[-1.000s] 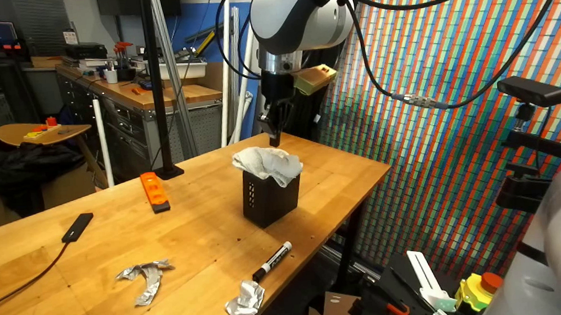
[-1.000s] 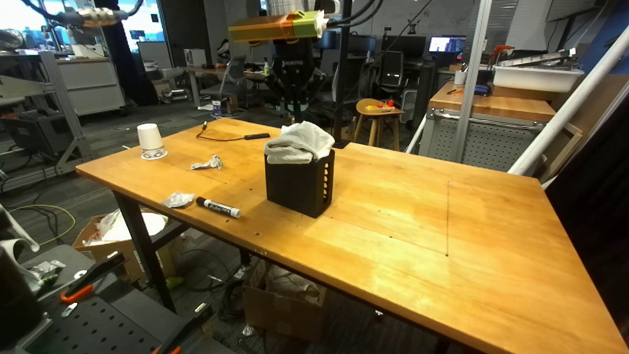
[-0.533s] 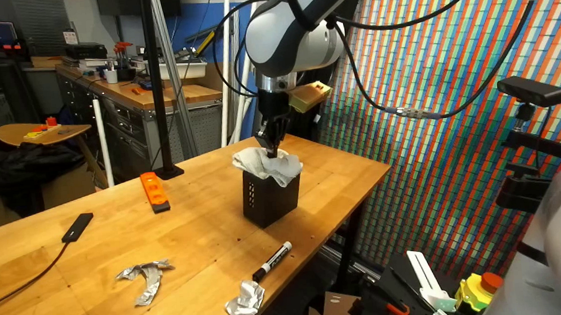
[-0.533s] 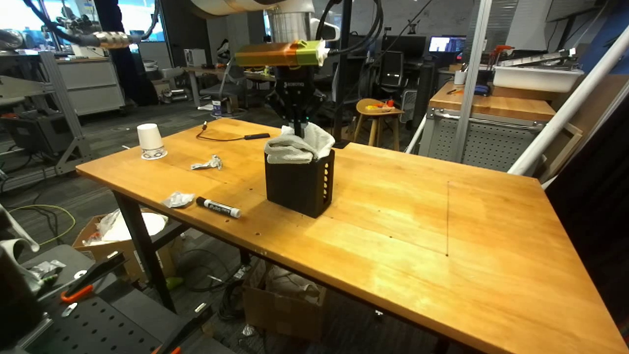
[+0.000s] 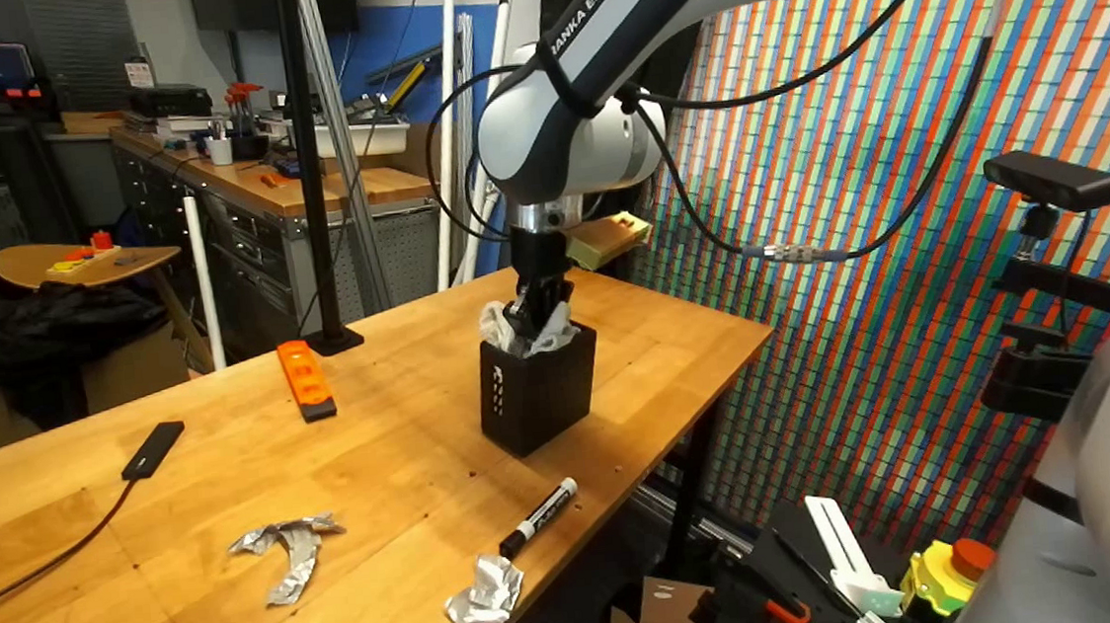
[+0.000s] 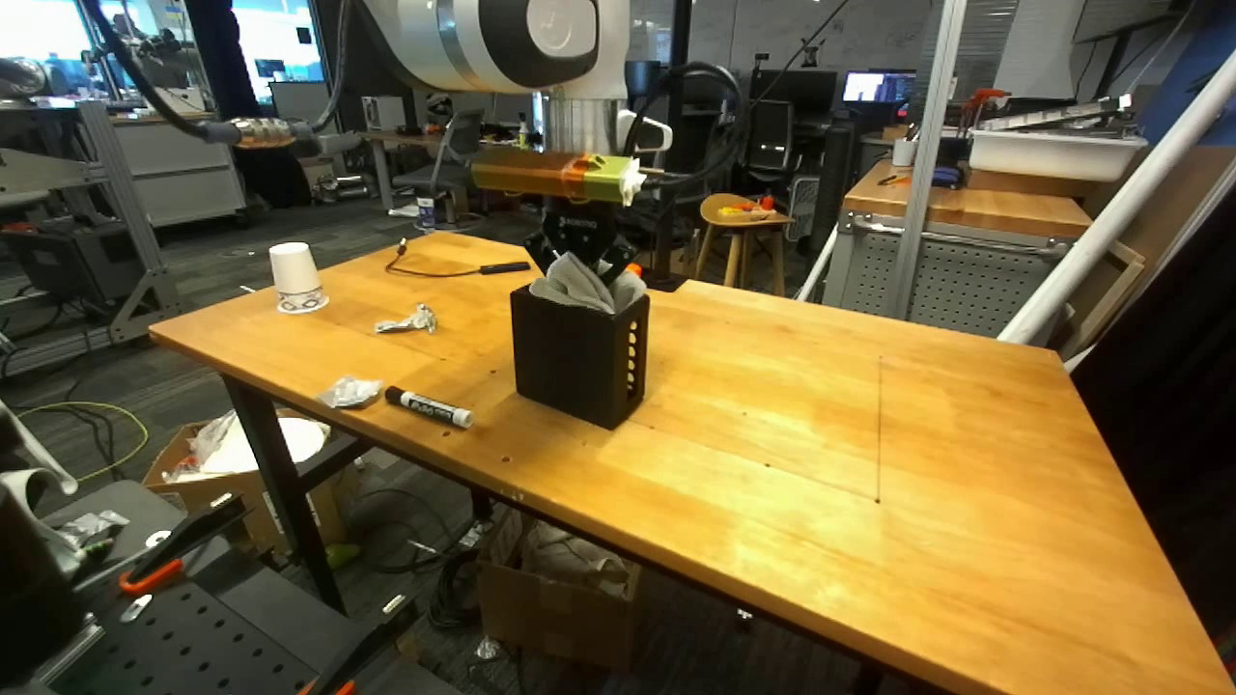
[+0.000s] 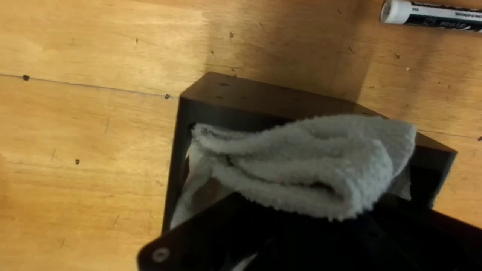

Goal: Put the towel in the box

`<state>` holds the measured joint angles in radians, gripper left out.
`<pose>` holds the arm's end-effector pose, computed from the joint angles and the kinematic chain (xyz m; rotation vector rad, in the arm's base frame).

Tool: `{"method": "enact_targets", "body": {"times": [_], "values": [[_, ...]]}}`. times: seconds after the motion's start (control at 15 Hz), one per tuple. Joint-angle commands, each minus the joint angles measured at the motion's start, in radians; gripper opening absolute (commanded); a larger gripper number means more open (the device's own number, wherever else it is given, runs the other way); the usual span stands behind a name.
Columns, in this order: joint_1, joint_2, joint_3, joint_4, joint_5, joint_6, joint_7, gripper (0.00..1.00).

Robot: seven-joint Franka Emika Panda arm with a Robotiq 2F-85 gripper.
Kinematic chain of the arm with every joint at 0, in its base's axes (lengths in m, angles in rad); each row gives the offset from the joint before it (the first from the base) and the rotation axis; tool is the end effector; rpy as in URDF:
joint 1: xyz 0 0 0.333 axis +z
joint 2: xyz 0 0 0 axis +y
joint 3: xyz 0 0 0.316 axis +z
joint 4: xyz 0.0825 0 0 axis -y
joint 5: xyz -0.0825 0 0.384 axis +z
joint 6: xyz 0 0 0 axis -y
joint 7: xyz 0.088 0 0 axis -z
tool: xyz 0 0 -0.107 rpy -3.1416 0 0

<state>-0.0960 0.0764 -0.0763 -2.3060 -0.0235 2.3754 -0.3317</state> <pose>0.5101 -0.0890 0.3125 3.1097 0.2753 -0.0189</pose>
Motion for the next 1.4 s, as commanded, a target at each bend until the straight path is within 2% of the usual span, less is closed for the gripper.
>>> {"method": "enact_targets", "body": {"times": [0.0,0.2,0.47,1.33], "values": [[-0.011,0.066,0.006,-0.029,0.065,0.025,-0.054,0.0],[-0.015,0.111,0.015,-0.027,0.081,0.018,-0.066,0.0],[-0.013,0.082,0.014,-0.02,0.069,0.012,-0.07,0.0],[0.002,-0.178,-0.007,0.001,0.004,-0.019,-0.064,0.0]]}}
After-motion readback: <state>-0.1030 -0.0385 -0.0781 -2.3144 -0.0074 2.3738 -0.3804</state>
